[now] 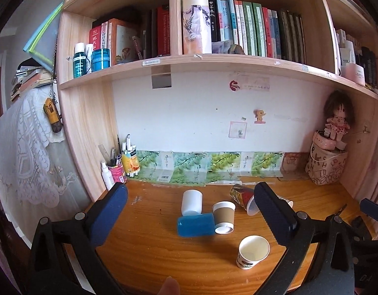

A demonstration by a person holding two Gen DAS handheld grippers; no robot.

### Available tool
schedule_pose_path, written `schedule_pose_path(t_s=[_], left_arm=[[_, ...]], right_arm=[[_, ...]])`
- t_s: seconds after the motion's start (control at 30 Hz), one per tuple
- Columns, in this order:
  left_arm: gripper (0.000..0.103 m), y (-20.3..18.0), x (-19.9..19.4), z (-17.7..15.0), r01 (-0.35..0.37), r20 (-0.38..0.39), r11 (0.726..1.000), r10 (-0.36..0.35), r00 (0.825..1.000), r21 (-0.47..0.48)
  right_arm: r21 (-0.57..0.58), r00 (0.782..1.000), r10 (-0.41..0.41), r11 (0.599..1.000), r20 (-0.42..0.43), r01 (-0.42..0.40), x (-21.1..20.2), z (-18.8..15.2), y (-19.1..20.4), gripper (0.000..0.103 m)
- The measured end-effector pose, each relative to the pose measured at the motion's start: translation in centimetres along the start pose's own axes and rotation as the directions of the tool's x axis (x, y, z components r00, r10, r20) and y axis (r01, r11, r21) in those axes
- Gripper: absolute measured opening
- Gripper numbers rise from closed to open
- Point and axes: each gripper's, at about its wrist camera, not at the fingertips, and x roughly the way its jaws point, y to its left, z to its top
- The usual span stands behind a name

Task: Flip cup upright

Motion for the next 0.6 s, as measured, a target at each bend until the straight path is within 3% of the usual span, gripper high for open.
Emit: schedule_pose_path(t_s=[0.27,0.6], left_arm=[[0.103,-0.41,0.57,0.15,0.002,0.011,1.000,-0.002,1.000,0.013],[0.103,0.03,1.03,0.38,0.000,0.011,1.000,0.000,1.000,0.007]], right_arm=[[-0.007,0.999,0.010,1.000,0.035,-0.010,0.00,0.30,0.31,0.103],[-0.019,1.000,0.001,1.000,0.013,-0.001,1.00,0.74,0.68,0.103]])
